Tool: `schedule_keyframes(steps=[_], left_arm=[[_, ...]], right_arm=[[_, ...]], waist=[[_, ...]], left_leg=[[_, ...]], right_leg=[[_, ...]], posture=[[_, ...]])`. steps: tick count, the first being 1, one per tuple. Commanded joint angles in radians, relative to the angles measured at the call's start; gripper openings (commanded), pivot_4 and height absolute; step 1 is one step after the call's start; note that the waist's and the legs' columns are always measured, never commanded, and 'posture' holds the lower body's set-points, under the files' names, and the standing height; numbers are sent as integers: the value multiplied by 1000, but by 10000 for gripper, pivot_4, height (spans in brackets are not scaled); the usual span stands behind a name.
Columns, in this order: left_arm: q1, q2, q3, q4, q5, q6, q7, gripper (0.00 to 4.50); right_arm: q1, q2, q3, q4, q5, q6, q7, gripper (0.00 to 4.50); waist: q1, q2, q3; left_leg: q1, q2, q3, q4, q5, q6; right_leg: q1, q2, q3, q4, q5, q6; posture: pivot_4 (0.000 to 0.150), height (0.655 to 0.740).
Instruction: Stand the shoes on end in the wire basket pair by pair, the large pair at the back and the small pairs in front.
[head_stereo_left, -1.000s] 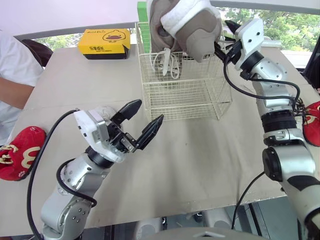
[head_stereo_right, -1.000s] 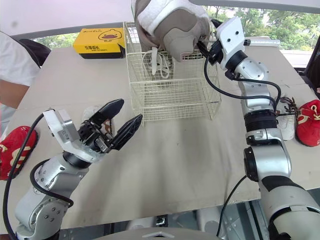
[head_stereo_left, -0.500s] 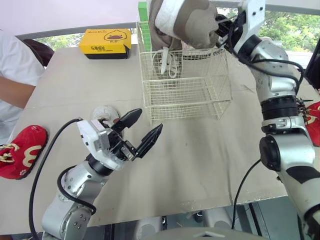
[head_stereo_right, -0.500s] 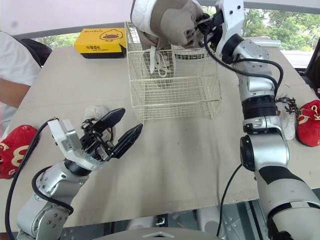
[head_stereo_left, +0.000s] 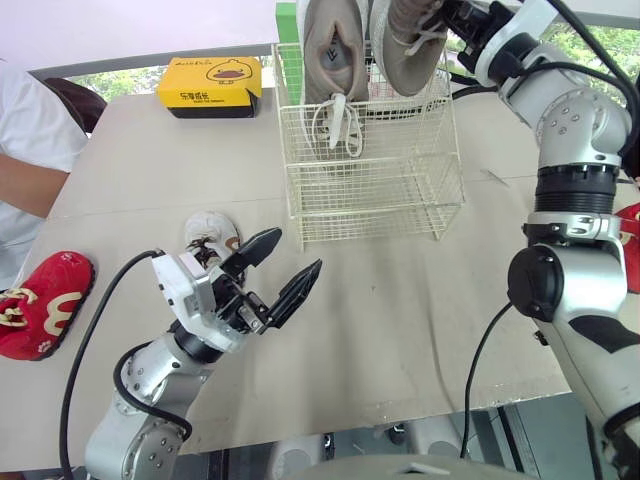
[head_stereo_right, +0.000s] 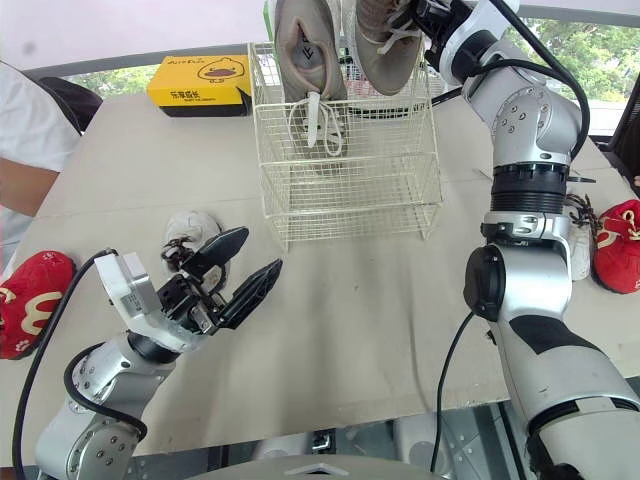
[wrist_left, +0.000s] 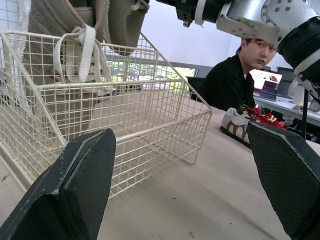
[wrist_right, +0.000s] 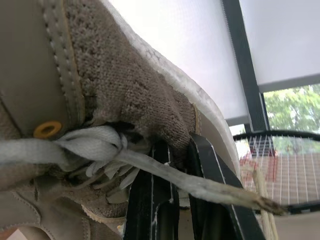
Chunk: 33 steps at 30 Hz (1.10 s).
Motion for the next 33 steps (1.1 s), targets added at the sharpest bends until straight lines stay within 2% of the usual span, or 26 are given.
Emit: schedule_keyframes(steps=[1,11,14,18,24,32,33], left_arm=[[5,-4,9,6,5,-34,-20,45000],[5,-9,-1,38,23,-61,-48,45000],[5,-14,-8,43,31,-67,-50,45000],[8,-21,-13,52,43,-77,-55,45000],[20,-24,-16,57,50,-91,-59,45000],[26,-23,-17,56,55,-92,-60,45000],[25,-22,-17,56,54,-90,-59,45000]], right_arm=[[-35,26,-46,-98,71,41,-59,435],[-55,73,-59,-149,148,127,-118,435],[-9,50,29,-163,81,159,-110,435],[29,4,91,-135,-21,106,-123,435],[25,2,65,-115,-26,136,-154,435],[35,72,-74,-97,66,261,-282,435],[41,69,-71,-103,62,263,-279,3275]], waist=[[0,0,0],[0,0,0],[0,0,0],[1,0,0],[2,0,0],[1,0,0],[1,0,0]], left_leg=[[0,0,0,0,0,0],[-3,0,-1,-1,0,0],[-3,0,-1,-1,0,0],[-3,0,-1,-1,0,0],[-5,0,0,-1,0,0],[-4,0,-1,-1,0,0],[-5,0,-1,-1,0,0]], right_leg=[[0,0,0,0,0,0],[-3,0,-1,0,0,0],[-3,0,-1,0,0,0],[-3,0,-1,0,0,0],[-4,0,0,-1,0,0],[-4,1,-1,0,0,0],[-4,1,-1,-1,0,0]], posture=[[1500,7400],[1500,7400],[1500,7400],[1500,7400],[1500,7400],[1500,7400],[1500,7400]])
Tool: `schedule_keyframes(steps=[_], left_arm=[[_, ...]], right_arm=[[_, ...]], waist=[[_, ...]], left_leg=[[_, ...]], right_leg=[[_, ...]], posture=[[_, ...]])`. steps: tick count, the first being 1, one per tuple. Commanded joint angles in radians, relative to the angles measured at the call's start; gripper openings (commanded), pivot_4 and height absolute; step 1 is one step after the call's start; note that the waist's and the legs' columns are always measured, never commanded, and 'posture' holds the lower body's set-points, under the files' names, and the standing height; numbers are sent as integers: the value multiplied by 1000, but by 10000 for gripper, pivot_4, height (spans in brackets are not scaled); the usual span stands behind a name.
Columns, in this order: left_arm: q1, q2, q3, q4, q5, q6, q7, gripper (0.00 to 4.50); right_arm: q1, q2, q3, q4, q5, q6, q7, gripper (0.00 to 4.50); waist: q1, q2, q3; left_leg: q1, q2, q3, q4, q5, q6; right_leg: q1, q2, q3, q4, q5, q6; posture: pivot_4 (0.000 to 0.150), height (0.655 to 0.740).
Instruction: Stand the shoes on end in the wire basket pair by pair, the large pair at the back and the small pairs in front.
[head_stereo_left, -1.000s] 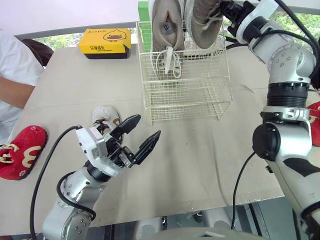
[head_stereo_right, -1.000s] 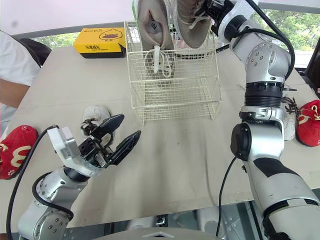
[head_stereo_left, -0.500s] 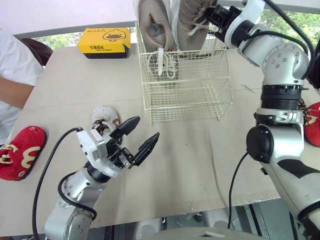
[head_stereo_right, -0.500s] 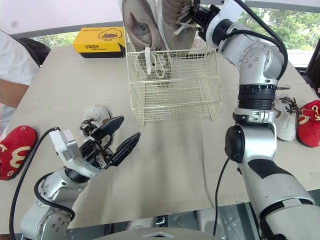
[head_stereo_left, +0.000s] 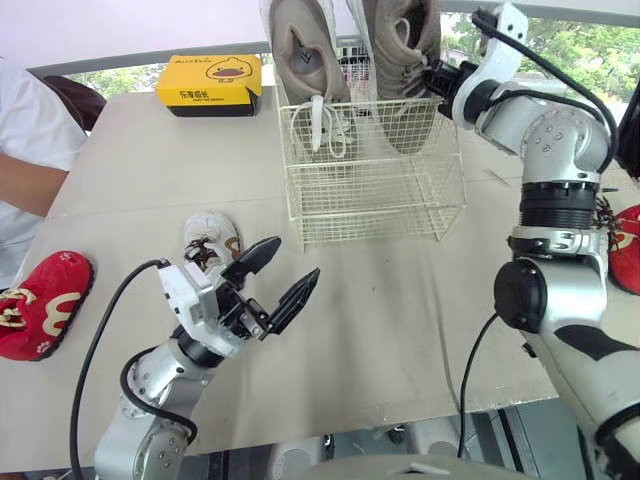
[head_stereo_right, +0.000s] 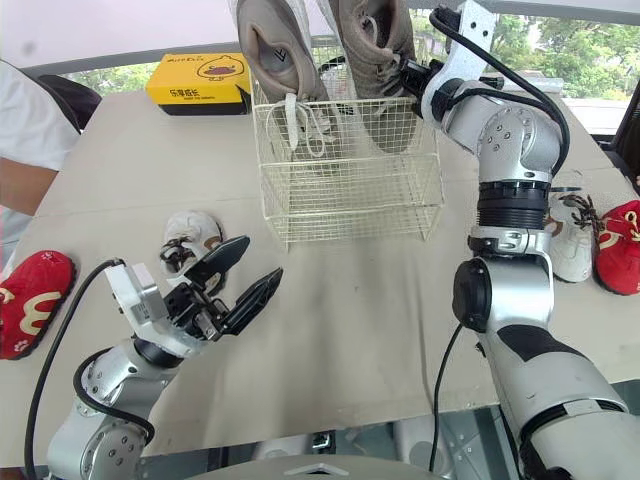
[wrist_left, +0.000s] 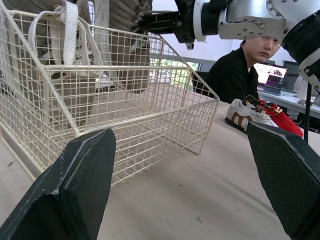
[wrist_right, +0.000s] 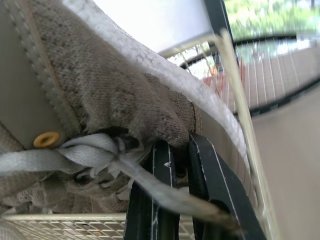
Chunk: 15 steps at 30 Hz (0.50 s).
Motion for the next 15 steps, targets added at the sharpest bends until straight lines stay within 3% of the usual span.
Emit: schedule_keyframes(steps=[1,3,10,15], left_arm=[[-1,1,3,-15,-1,-17,-6,45000],[-3,2,3,-14,-1,-15,-5,45000],[1,0,5,-20,-12,2,14,45000],[-11,-2,34,-34,-58,57,85,45000]], right_arm=[[-16,-11,-15,-51,23,9,1,5105],[-2,-22,6,-71,14,4,25,11692],[111,-93,116,-292,-10,-77,184,44312],[213,-215,191,-457,-11,-147,380,44312]], waist=[[0,0,0],[0,0,0],[6,0,0],[4,0,0]], left_leg=[[0,0,0,0,0,0],[0,0,0,0,0,0],[0,0,-1,0,0,0],[0,0,-1,0,0,0]], right_leg=[[0,0,0,0,0,0],[0,0,0,0,0,0],[0,-1,0,0,0,0],[0,-1,0,-1,0,1]], posture=[[1500,7400],[1500,7400],[1500,7400],[1500,7400]])
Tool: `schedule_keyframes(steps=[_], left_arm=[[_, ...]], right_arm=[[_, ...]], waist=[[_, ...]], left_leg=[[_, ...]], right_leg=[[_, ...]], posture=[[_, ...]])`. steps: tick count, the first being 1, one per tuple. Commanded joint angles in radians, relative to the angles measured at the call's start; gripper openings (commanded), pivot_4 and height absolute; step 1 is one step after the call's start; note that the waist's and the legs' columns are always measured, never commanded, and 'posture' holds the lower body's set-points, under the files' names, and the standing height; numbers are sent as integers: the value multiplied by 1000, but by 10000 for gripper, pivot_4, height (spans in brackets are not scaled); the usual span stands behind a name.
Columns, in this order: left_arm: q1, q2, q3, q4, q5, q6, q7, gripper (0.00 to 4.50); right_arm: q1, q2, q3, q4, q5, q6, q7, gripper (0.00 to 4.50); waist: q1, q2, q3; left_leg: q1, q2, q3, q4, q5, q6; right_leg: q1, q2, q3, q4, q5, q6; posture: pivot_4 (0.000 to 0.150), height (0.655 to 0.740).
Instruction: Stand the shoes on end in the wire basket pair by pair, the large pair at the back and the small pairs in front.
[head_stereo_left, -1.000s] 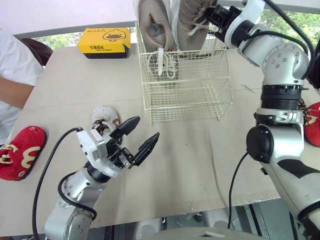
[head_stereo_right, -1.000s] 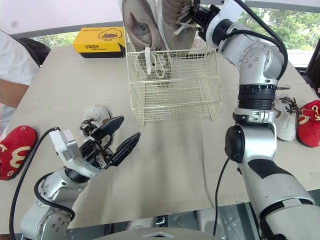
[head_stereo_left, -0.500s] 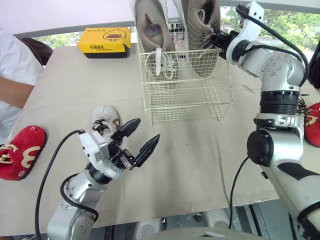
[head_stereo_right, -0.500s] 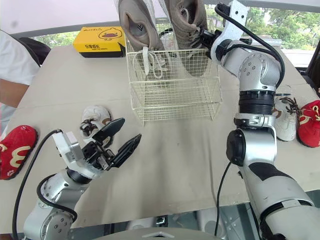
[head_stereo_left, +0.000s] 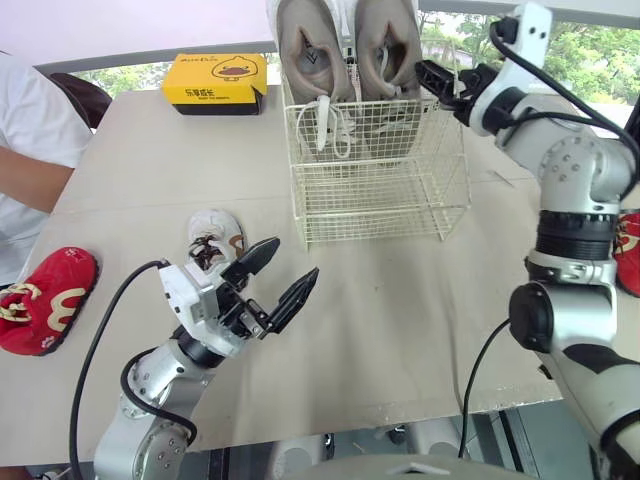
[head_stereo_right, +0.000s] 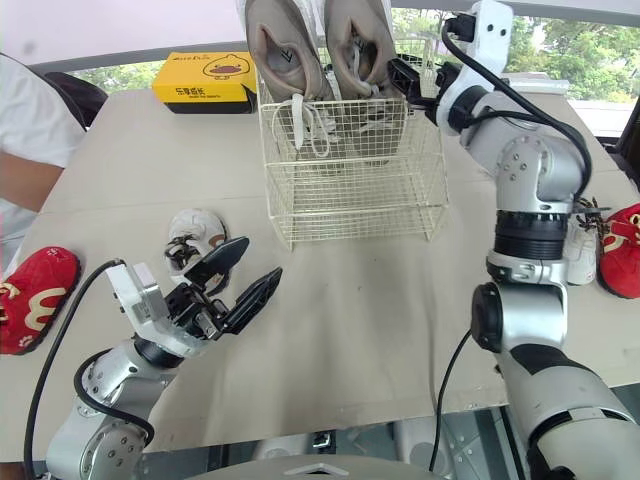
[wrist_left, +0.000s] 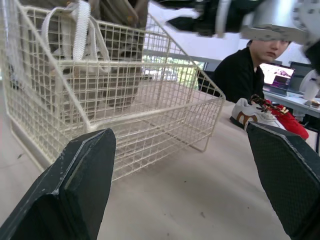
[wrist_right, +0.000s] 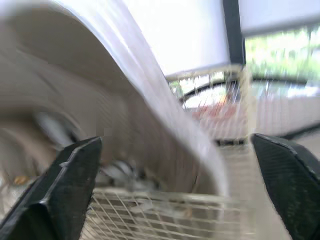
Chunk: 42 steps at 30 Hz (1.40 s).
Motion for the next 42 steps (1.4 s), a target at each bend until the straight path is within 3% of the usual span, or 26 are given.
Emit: schedule_keyframes(steps=[1,5,10,13,19,22,24,28,32,38,42], left_arm=[[-12,0,40,-35,-44,33,57,45000],[-13,6,82,-41,-65,62,107,45000],[46,-5,201,-78,-169,89,197,45000],[92,-1,300,-83,-276,104,243,45000],[205,7,423,-95,-258,128,341,45000],[290,9,521,-81,-309,145,362,45000],[319,48,620,-25,-344,153,340,45000],[373,210,854,261,-387,200,169,45000],[411,385,972,568,-281,198,-9,45000],[354,547,927,816,-155,208,-202,45000],[266,604,865,946,-57,203,-230,45000]], right_arm=[[22,-71,16,-130,36,-56,154,44312],[92,-165,66,-219,69,-116,381,44312],[176,-194,91,-320,203,-120,618,44312],[227,-208,121,-346,234,-122,703,44312],[312,-250,165,-403,260,-123,802,44312],[327,-241,176,-426,297,-107,815,44312],[325,-223,194,-422,300,-112,815,44312],[363,-201,243,-418,262,-158,836,44312],[349,-165,232,-432,300,-150,808,44312],[369,-148,261,-442,247,-193,788,44312],[392,-155,255,-477,262,-185,773,44312]], waist=[[-3,0,0],[-5,0,0],[-7,-1,0],[-3,-1,0],[-1,-4,1],[-2,-5,2],[-3,-6,2],[-3,-7,1],[-4,-7,2],[3,-8,2],[4,-11,0]], left_leg=[[0,0,0,0,0,0],[2,1,0,0,0,0],[3,3,0,0,0,0],[3,3,0,0,0,0],[3,1,1,1,0,0],[3,0,2,1,0,0],[3,1,2,1,0,0],[4,3,-1,1,0,-1],[4,4,-1,0,0,-1],[3,1,1,-1,-3,-5],[2,0,2,-3,-3,-7]], right_leg=[[0,0,0,0,0,0],[0,1,0,2,0,0],[0,2,0,2,-1,1],[0,1,0,2,-1,1],[1,-1,0,1,-1,1],[1,-2,0,1,-2,1],[1,-1,0,1,-2,2],[0,1,-4,2,-4,0],[0,-1,-5,3,-6,-2],[-1,-8,-8,1,-4,-5],[-3,-25,-26,1,-3,-7]], posture=[[1500,7400],[1500,7400],[1500,7400],[1500,7400],[1500,7400],[1500,7400],[1500,7400],[1500,7400],[1500,7400],[1500,7400],[1500,7400]])
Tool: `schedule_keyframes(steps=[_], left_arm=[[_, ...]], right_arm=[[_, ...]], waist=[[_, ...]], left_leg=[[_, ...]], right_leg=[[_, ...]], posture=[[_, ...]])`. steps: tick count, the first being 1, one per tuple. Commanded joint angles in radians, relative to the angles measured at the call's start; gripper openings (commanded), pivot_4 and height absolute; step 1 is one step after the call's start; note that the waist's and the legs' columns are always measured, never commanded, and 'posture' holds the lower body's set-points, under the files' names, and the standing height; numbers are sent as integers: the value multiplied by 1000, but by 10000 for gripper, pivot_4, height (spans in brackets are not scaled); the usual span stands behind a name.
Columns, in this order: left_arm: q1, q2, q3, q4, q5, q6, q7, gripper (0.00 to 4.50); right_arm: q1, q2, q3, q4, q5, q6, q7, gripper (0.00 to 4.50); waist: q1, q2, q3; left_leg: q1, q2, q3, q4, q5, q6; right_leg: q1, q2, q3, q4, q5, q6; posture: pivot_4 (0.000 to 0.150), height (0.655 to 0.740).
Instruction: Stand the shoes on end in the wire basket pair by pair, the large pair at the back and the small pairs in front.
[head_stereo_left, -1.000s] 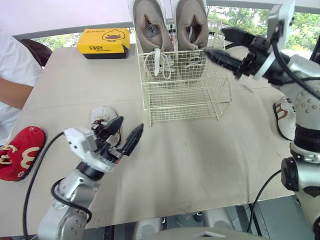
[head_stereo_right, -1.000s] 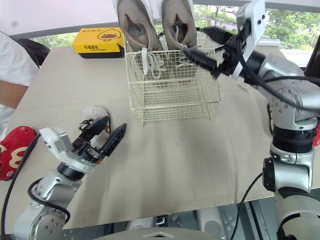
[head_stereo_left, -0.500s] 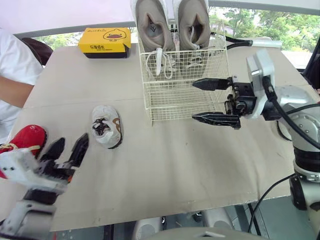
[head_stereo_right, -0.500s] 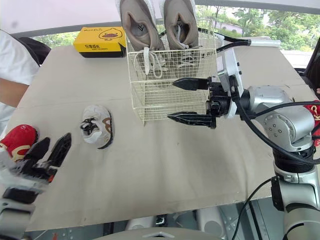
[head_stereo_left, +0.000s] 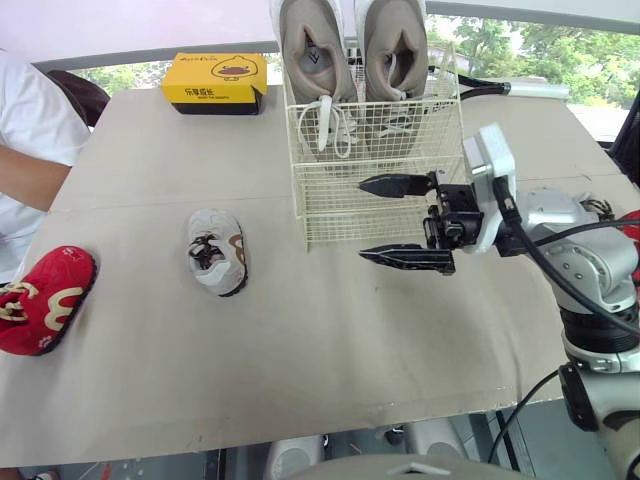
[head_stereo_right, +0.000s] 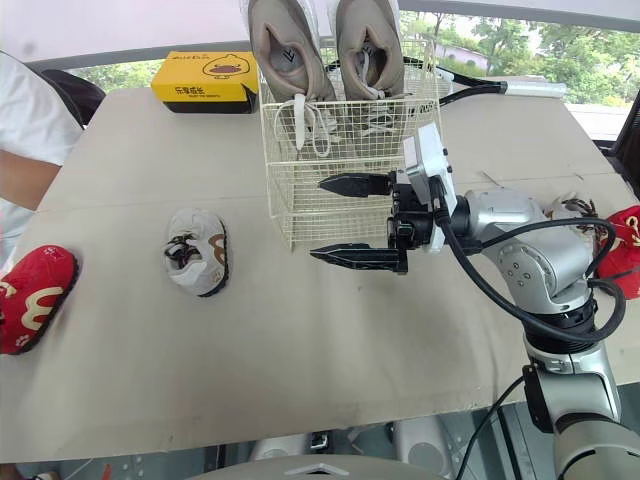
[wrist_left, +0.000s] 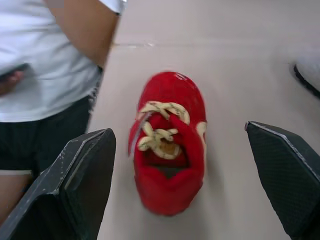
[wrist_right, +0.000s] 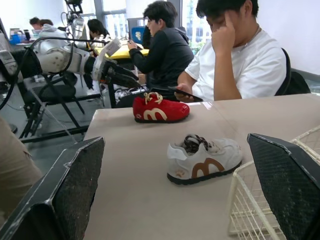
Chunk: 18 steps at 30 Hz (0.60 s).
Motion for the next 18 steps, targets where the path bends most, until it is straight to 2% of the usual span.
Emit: schedule_keyframes(steps=[1,4,6,9,14,18], left_arm=[[-51,38,-34,90,82,-22,-38,45000],[-104,35,-69,111,124,-54,-82,45000],[-167,-12,-70,7,44,-24,-121,45000],[-212,-94,-86,-224,-106,119,-82,45000],[-230,-222,-220,-656,-331,328,192,45000],[-248,-360,-409,-863,-250,346,464,45000]], right_arm=[[14,-14,-25,-66,21,-5,-18,44312],[18,-25,-37,-82,29,7,-42,44312],[21,-39,-42,-92,32,16,-52,44312],[28,-60,-51,-106,44,29,-66,44312],[38,-82,-55,-114,56,33,-81,44312],[46,-111,-63,-122,52,32,-83,44312]], waist=[[-1,-2,-1],[-3,-3,-2],[-2,-3,-2],[4,-4,-2],[6,-4,-2],[5,-3,-1]], left_leg=[[0,0,0,-1,0,0],[0,0,2,-3,-1,-1],[-1,1,2,-5,-1,-2],[-1,1,1,-6,0,-3],[-1,0,0,-6,2,0],[2,0,0,-6,2,0]], right_leg=[[-1,-2,-3,0,0,0],[-1,-7,-10,0,0,0],[-3,-10,-16,1,0,-1],[-3,-13,-22,1,0,-1],[-3,-15,-22,1,1,0],[0,-14,-19,1,1,-1]], posture=[[1500,7400],[1500,7400],[1500,7400],[1500,7400],[1500,7400],[1500,7400]])
